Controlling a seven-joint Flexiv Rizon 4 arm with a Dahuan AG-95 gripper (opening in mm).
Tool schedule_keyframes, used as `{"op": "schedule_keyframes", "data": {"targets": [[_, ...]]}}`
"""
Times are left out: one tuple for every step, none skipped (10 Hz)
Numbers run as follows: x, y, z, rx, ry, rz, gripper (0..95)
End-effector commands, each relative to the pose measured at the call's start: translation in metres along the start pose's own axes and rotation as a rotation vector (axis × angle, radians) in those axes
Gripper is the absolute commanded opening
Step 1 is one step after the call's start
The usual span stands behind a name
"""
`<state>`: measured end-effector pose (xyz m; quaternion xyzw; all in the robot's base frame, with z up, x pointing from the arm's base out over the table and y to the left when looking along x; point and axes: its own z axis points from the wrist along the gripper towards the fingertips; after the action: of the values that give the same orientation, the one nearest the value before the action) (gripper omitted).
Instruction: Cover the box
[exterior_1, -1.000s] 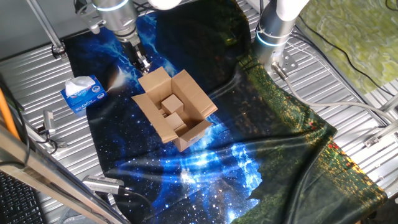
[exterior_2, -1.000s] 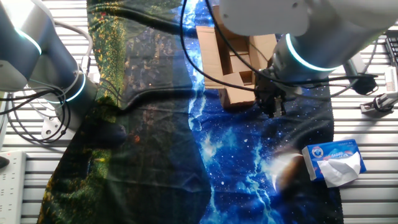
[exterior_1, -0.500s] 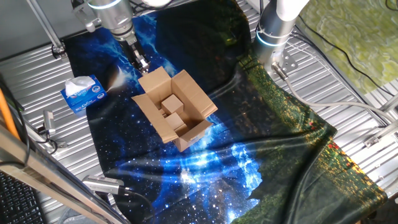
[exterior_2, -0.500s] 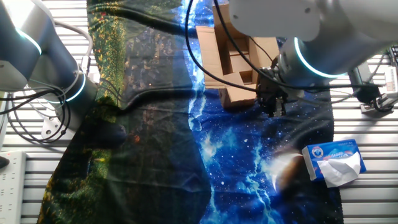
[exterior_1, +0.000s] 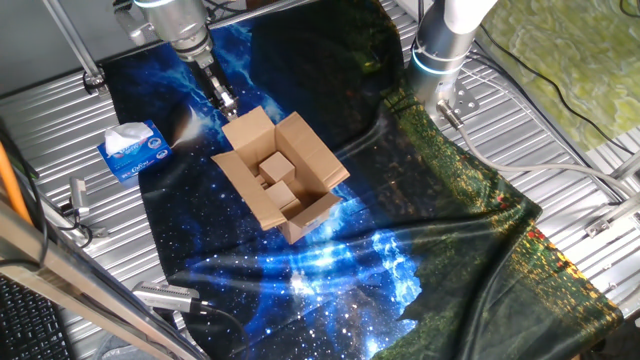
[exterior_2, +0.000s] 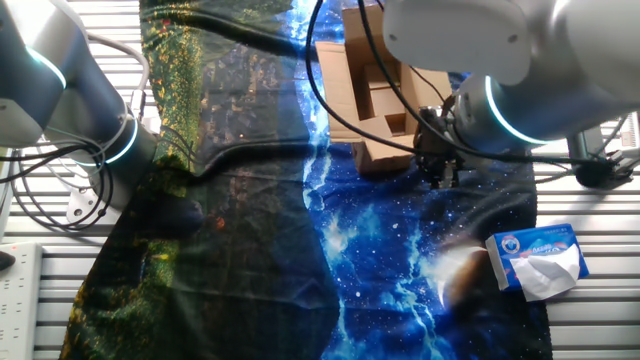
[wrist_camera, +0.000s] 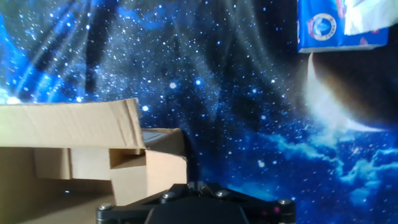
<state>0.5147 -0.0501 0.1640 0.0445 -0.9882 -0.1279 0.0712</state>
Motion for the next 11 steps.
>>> {"op": "schedule_keyframes", "data": {"targets": [[0.000,0.003,-0.002,-0.028,0.008,0.032,0.0],[0.000,0.005,-0.004,-0.051,0.010,0.051,0.0],[0.001,0.006,-0.006,-0.075,0.010,0.070,0.0],[0.001,0.008,-0.007,-0.094,0.010,0.088,0.0],[0.002,0.011,-0.008,-0.103,0.011,0.099,0.0],[0.003,0.017,-0.008,-0.104,0.011,0.109,0.0],[0.005,0.023,-0.006,-0.100,0.010,0.114,0.0],[0.006,0.027,-0.005,-0.099,0.008,0.117,0.0],[0.007,0.031,-0.005,-0.096,0.008,0.121,0.0],[0.007,0.037,-0.005,-0.095,0.008,0.130,0.0],[0.008,0.041,-0.005,-0.095,0.008,0.138,0.0]]}}
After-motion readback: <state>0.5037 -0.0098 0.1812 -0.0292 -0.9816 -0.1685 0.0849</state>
